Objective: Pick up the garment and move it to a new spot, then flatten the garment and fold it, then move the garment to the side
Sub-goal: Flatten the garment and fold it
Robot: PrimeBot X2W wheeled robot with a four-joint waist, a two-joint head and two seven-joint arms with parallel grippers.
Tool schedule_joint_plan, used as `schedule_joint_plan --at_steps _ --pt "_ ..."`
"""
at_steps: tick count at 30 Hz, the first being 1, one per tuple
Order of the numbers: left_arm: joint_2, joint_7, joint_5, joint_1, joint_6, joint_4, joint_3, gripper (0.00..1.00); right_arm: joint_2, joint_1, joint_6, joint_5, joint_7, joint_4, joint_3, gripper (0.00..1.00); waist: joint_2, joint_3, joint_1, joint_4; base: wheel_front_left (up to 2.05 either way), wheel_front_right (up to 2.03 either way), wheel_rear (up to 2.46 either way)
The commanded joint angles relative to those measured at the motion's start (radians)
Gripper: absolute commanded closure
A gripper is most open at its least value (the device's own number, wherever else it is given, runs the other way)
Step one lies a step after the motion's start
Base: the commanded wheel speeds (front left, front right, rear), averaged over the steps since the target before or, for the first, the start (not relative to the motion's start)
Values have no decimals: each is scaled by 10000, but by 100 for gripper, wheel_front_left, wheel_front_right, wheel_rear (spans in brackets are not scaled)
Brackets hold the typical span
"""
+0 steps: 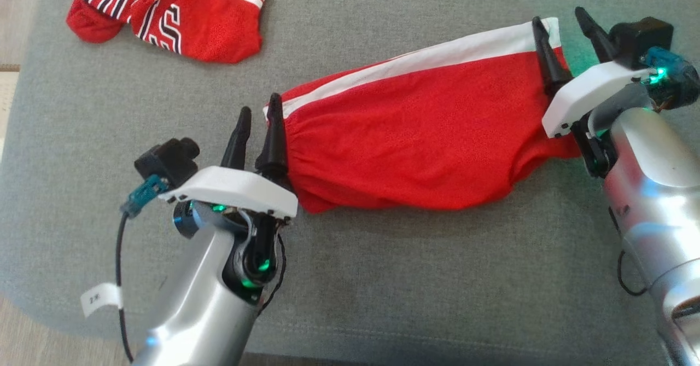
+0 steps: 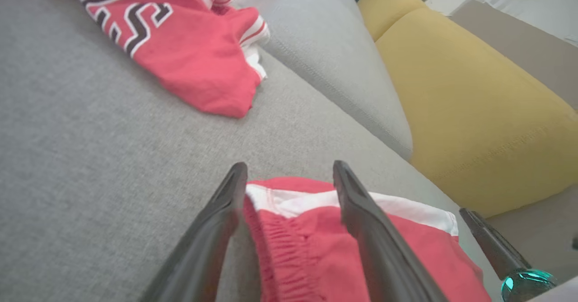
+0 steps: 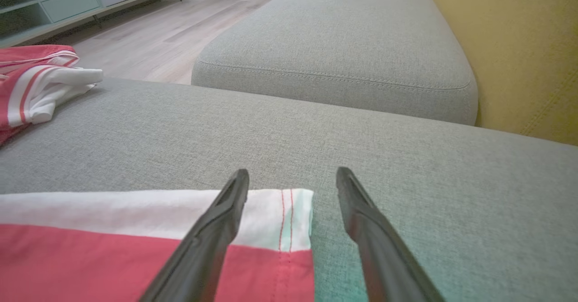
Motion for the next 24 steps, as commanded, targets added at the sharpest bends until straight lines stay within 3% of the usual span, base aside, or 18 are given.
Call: schedule_joint_plan --at_steps 1,7,12,24 --pt "172 -124 355 235 -82 -508 371 0 -90 -265 -9 219 -136 -152 272 0 0 -110 -1 -7 0 0 0" --pt "203 -124 1770 988 -347 -1448 748 0 -444 -36 -9 1080 93 -107 959 0 0 -524 -1 26 0 0 0" --pt "275 -124 2742 1587 -397 -2203 1091 0 -974 410 -9 1989 1052 -471 1734 0 0 -851 -1 137 0 0 0" --pt "301 -124 3084 2781 -291 -3130 1693 0 -1939 1307 -9 3711 3404 -1497 2858 0 0 -1015 -1 326 0 0 0"
